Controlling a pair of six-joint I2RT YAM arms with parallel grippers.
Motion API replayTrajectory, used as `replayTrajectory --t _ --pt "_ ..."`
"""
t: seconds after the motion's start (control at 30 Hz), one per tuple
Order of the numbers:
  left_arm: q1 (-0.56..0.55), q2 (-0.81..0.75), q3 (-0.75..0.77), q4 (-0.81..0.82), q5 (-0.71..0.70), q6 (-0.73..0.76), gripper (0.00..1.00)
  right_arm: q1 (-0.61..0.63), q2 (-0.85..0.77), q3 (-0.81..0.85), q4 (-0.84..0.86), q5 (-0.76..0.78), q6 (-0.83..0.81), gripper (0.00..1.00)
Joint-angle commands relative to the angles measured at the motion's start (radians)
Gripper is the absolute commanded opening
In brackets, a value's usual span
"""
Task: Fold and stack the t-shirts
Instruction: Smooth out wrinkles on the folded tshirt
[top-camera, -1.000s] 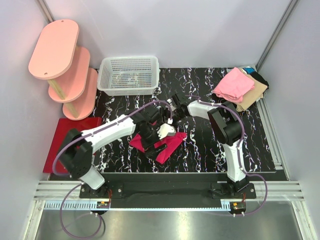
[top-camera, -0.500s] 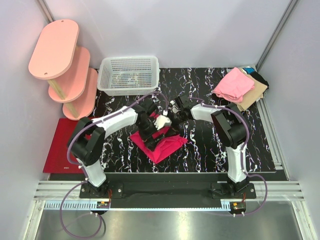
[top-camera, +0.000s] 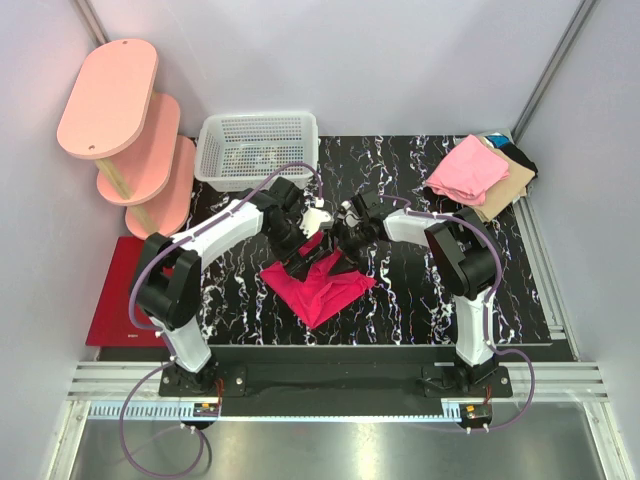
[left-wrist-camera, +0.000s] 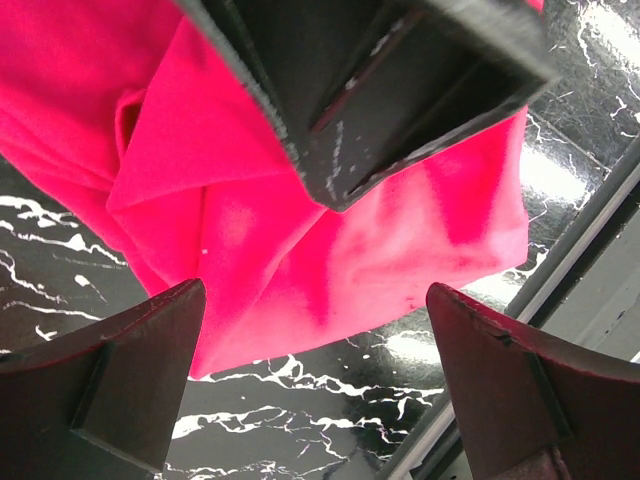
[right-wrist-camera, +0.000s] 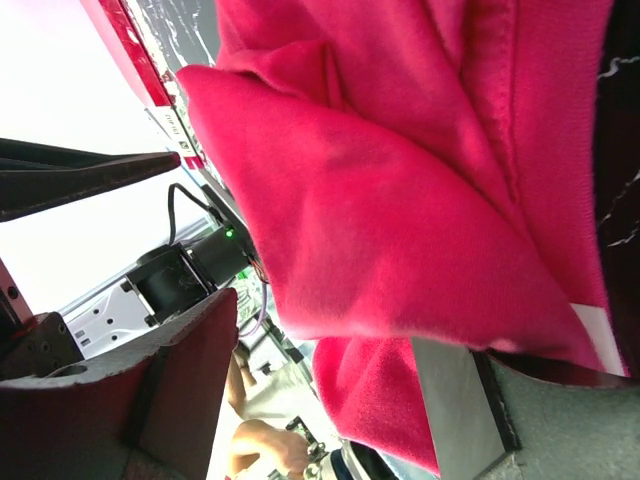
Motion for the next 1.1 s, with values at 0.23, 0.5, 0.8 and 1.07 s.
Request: replayTrajectory --t 0.23,0.5,0.8,1.07 --pt "-0.205 -0.228 -0.004 -0.039 -0.029 -0.028 0.99 0.0 -0.082 0.078 -0.002 -0.078 0.031 0.76" --pt "-0.294 -0.154 0.004 -0.046 -0.052 -0.034 0.99 0.001 -0.09 0.081 0.013 -0.098 0.06 0.76" --pt "-0.301 -0.143 0.007 -0.024 -0.087 -0.034 0.99 0.001 -0.015 0.115 0.034 -0.098 0.075 0.76" --pt "-0.302 -0.151 0.027 -0.022 -0.11 -0.044 0.99 0.001 0.073 0.192 0.042 -0.094 0.081 0.53"
